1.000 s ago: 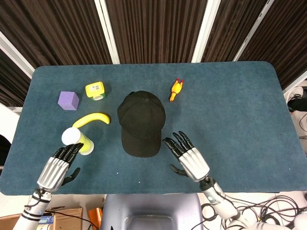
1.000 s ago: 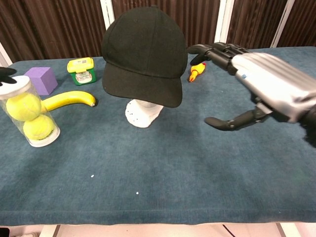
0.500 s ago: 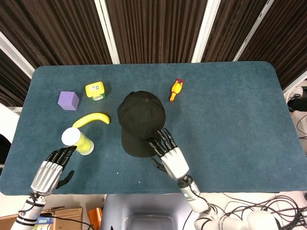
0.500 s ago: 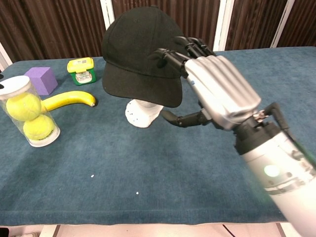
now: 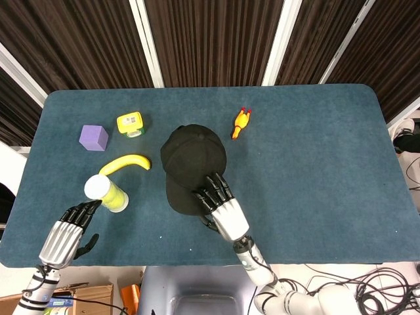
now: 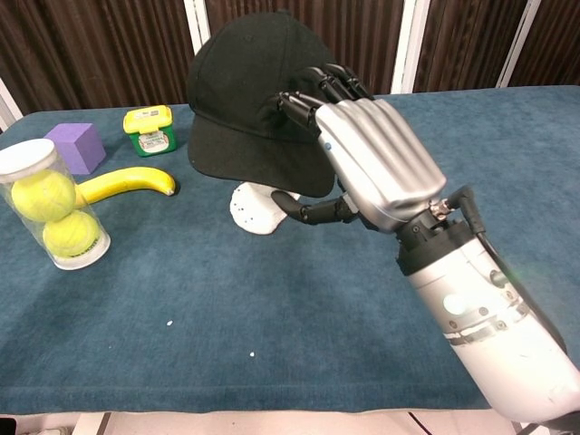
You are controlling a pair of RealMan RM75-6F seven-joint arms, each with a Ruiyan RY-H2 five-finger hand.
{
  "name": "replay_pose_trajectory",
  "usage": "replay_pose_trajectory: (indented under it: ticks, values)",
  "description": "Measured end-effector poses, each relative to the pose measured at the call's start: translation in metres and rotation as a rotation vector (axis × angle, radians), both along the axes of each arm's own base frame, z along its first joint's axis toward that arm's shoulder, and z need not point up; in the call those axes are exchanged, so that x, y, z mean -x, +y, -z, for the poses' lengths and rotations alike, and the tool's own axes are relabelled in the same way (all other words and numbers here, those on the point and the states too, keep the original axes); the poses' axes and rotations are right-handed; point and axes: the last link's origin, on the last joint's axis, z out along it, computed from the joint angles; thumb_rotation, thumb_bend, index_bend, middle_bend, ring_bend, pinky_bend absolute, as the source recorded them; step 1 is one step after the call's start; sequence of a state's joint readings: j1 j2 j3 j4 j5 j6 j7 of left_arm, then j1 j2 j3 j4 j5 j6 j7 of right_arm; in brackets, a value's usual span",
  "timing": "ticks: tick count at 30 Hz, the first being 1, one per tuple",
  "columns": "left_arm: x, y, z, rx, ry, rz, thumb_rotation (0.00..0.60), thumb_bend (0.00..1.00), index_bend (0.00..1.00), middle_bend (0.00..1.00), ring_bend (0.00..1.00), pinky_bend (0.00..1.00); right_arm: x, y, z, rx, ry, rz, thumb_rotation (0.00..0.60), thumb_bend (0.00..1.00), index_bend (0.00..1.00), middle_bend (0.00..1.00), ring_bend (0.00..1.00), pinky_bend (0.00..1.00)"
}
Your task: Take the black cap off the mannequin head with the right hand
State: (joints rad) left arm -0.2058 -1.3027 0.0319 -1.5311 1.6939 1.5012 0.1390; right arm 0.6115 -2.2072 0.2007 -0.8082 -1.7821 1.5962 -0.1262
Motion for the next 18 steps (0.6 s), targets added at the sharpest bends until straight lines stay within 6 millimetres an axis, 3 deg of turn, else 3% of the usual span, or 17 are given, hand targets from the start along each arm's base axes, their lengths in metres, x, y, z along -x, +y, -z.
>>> replay_pose_trajectory:
  ticks: [7, 18]
  values:
    - [0.0, 0.0, 0.0, 0.001, 0.0, 0.002, 0.6, 0.37, 0.0, 0.15, 0.16, 0.27, 0.004, -0.006, -0.002, 0.021, -0.014, 0.002, 0.6, 0.38, 0.47, 0.42, 0.17, 0.13]
    - [0.001, -0.001, -0.001, -0.001, -0.005, 0.007, 0.6, 0.37, 0.0, 0.16, 0.16, 0.27, 0.004, -0.014, -0.011, 0.081, -0.051, -0.037, 0.6, 0.41, 0.77, 0.65, 0.48, 0.53]
